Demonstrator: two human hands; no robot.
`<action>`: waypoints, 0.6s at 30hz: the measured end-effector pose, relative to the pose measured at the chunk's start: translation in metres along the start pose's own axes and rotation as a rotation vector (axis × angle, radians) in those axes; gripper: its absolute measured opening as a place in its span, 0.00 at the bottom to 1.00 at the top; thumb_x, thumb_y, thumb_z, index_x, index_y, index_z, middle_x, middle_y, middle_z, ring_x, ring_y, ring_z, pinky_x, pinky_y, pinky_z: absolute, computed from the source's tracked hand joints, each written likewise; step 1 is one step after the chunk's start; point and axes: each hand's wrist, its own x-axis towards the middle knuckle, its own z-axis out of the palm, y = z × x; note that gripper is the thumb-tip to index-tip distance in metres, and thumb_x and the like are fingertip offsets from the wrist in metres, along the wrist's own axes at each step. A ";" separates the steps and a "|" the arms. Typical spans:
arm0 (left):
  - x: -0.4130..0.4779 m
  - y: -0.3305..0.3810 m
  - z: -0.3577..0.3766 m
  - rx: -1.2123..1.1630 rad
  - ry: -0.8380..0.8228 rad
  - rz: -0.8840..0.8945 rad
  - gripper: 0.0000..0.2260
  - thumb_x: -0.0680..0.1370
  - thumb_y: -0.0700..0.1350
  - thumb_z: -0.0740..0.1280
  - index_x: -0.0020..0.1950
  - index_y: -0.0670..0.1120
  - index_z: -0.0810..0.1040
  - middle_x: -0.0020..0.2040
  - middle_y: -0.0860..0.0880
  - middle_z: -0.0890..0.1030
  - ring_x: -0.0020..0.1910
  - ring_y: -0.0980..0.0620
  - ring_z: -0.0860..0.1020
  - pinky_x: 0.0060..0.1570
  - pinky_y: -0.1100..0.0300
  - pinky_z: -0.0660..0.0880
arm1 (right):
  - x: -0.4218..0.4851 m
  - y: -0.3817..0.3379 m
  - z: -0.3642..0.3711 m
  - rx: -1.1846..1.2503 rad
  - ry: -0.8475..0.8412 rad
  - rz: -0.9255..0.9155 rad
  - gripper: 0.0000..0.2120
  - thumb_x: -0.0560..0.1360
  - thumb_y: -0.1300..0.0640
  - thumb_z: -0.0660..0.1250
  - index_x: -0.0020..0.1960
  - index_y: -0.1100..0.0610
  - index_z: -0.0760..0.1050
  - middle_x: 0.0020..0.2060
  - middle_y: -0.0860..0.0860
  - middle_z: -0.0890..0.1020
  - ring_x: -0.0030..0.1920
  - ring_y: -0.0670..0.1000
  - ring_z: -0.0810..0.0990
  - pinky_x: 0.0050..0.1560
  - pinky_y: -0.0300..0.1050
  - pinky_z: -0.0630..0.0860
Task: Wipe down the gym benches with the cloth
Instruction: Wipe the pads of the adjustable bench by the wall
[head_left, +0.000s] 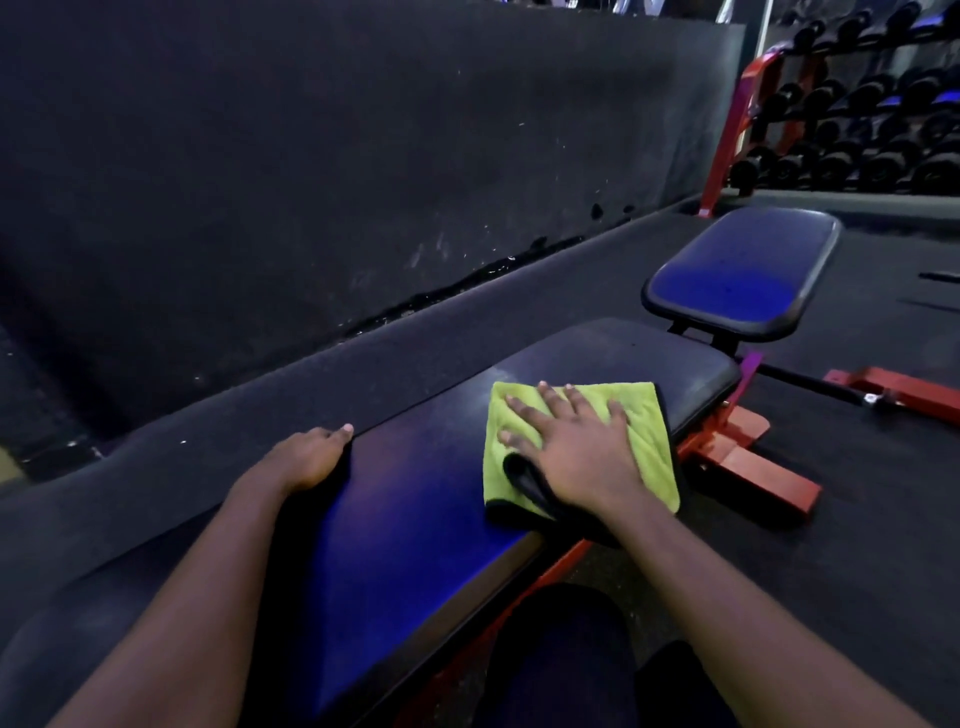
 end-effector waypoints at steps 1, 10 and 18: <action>0.005 -0.002 -0.001 -0.019 -0.028 -0.004 0.29 0.83 0.62 0.48 0.77 0.46 0.63 0.78 0.42 0.62 0.76 0.42 0.61 0.74 0.45 0.58 | -0.008 0.001 0.003 -0.014 0.011 -0.035 0.38 0.70 0.26 0.27 0.78 0.34 0.45 0.80 0.45 0.50 0.80 0.51 0.49 0.74 0.67 0.48; 0.027 0.068 -0.002 -0.098 -0.091 0.206 0.29 0.82 0.63 0.48 0.74 0.47 0.68 0.76 0.42 0.65 0.74 0.43 0.65 0.72 0.47 0.59 | 0.018 0.012 -0.010 0.077 -0.147 -0.040 0.37 0.69 0.23 0.31 0.77 0.31 0.42 0.80 0.44 0.43 0.80 0.52 0.42 0.73 0.71 0.42; 0.080 0.108 0.008 -0.146 -0.195 0.271 0.42 0.71 0.76 0.44 0.70 0.50 0.73 0.73 0.45 0.69 0.70 0.44 0.69 0.72 0.42 0.61 | 0.009 0.005 -0.005 0.064 -0.132 0.023 0.44 0.64 0.16 0.40 0.76 0.30 0.42 0.80 0.41 0.43 0.80 0.53 0.40 0.72 0.72 0.39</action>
